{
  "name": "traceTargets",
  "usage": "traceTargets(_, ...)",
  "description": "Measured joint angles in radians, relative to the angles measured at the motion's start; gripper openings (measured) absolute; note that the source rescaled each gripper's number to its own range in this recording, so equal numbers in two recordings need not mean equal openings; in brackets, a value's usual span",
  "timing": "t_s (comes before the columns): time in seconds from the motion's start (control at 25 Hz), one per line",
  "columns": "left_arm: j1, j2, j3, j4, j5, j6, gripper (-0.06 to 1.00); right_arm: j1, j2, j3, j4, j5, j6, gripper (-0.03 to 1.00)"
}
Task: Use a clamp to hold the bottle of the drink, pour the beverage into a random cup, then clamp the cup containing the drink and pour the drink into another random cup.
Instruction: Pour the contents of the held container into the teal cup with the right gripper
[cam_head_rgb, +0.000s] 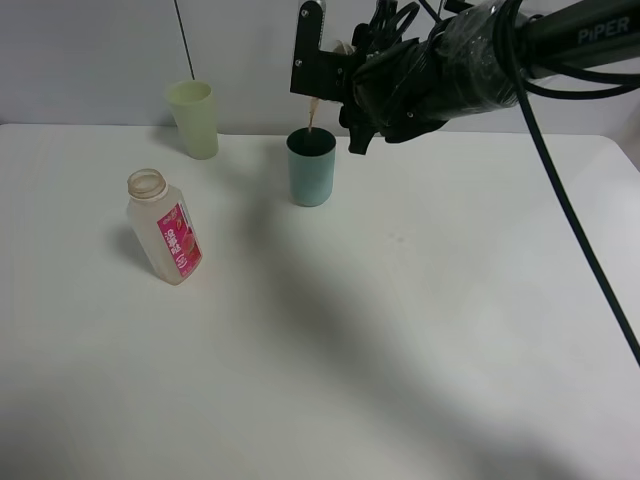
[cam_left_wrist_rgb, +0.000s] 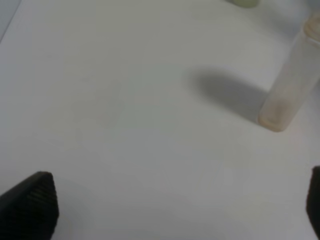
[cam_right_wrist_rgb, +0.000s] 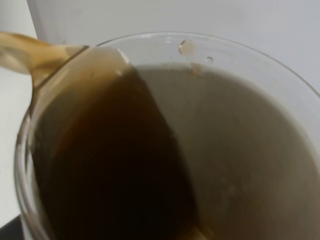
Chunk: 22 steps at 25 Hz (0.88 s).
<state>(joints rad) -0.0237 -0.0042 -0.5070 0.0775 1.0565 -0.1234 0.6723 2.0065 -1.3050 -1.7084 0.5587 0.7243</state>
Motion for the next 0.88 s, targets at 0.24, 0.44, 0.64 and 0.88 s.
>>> traceTargets(0.24, 0.000, 0.000, 0.000, 0.000, 0.000, 0.000, 1.00, 0.000, 0.000, -0.001, 0.000, 0.001, -0.033, 0.00)
traceTargets(0.44, 0.000, 0.000, 0.000, 0.000, 0.000, 0.000, 1.00, 0.000, 0.000, -0.002, 0.000, 0.001, -0.062, 0.00)
traceTargets(0.64, 0.000, 0.000, 0.000, 0.000, 0.000, 0.000, 1.00, 0.000, 0.000, -0.002, 0.000, 0.000, -0.083, 0.00)
traceTargets(0.88, 0.000, 0.000, 0.000, 0.000, 0.000, 0.000, 1.00, 0.010, 0.000, -0.011, 0.000, -0.004, -0.112, 0.00)
